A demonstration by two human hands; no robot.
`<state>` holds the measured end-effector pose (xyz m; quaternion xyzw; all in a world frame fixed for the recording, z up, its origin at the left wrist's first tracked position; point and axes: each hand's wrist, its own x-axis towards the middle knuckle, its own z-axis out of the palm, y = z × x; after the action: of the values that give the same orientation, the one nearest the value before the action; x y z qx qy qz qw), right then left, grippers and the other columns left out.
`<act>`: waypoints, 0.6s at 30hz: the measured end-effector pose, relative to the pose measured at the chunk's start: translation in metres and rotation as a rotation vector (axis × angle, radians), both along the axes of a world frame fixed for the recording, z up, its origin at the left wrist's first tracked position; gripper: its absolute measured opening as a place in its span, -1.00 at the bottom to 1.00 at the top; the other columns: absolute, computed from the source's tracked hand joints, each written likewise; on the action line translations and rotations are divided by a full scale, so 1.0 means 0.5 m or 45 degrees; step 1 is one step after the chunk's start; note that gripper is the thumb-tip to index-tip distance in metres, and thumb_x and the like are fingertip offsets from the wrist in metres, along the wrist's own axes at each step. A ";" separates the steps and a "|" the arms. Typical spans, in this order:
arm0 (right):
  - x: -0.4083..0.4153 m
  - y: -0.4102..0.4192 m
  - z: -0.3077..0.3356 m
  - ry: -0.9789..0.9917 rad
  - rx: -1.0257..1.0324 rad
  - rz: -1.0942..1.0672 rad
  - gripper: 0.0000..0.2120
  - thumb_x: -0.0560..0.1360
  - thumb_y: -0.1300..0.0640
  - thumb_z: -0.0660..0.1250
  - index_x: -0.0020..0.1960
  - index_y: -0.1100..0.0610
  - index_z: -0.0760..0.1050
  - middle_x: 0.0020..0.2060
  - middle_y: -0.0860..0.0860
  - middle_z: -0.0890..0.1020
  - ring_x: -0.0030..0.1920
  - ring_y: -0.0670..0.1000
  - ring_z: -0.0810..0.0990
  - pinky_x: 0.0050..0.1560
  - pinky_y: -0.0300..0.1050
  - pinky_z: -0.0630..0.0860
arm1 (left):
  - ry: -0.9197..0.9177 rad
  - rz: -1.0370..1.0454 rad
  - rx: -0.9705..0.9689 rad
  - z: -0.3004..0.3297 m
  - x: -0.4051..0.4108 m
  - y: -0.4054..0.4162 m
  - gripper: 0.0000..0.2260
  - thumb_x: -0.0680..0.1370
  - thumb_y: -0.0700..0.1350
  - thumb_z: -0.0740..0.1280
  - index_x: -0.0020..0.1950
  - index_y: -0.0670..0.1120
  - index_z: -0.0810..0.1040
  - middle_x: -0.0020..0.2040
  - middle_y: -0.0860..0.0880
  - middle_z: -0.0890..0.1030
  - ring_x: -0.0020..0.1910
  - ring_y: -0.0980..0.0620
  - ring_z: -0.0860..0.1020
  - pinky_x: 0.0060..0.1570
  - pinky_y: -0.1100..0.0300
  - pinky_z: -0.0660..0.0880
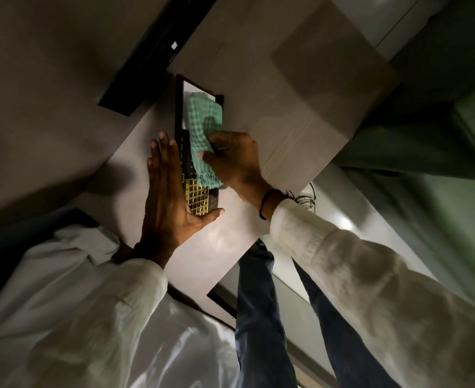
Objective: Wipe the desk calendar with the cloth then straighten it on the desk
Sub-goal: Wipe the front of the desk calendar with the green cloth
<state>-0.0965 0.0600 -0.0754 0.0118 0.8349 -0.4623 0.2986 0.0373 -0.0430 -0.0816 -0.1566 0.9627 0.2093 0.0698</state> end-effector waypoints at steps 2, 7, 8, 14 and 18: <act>0.007 0.010 -0.002 0.077 -0.037 0.036 -0.92 0.38 0.26 0.50 -0.12 0.16 0.70 -0.23 0.08 0.76 -0.23 0.06 0.72 -0.16 0.05 0.69 | 0.013 -0.001 0.004 -0.003 0.001 -0.001 0.28 0.30 0.46 0.46 0.66 -0.35 -0.01 0.69 -0.34 0.02 0.71 -0.30 -0.02 0.71 -0.13 -0.01; -0.003 0.001 -0.010 0.027 0.033 -0.027 -0.95 0.39 0.20 0.52 -0.16 0.17 0.70 -0.26 0.11 0.75 -0.23 0.11 0.72 -0.14 0.09 0.68 | 0.027 0.007 0.013 -0.006 0.004 0.000 0.27 0.31 0.50 0.41 0.64 -0.37 0.04 0.68 -0.37 0.07 0.69 -0.33 0.03 0.71 -0.14 0.02; 0.002 -0.004 -0.008 0.008 -0.024 -0.039 -0.94 0.39 0.20 0.52 -0.15 0.17 0.69 -0.25 0.12 0.75 -0.22 0.12 0.72 -0.14 0.12 0.69 | 0.038 0.008 0.011 -0.006 0.005 0.001 0.25 0.34 0.53 0.38 0.64 -0.38 0.06 0.67 -0.38 0.09 0.69 -0.35 0.06 0.68 -0.21 0.09; -0.004 0.001 -0.019 0.038 0.042 -0.048 -0.94 0.43 0.25 0.46 -0.16 0.26 0.67 -0.27 0.19 0.73 -0.23 0.18 0.69 -0.18 0.13 0.65 | 0.018 -0.022 0.001 0.000 0.002 -0.002 0.28 0.29 0.40 0.54 0.63 -0.40 0.05 0.68 -0.38 0.06 0.69 -0.35 0.02 0.67 -0.26 0.10; 0.015 -0.015 -0.008 0.014 -0.056 -0.080 -0.90 0.45 0.23 0.46 -0.19 0.26 0.64 -0.32 0.23 0.69 -0.28 0.20 0.67 -0.24 0.13 0.66 | 0.050 -0.008 0.031 0.001 -0.001 0.001 0.24 0.34 0.44 0.45 0.62 -0.41 0.05 0.66 -0.41 0.07 0.68 -0.39 0.05 0.66 -0.27 0.11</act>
<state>-0.0890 0.0527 -0.0796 0.0289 0.8254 -0.4896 0.2796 0.0370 -0.0425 -0.0813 -0.1485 0.9618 0.2238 0.0535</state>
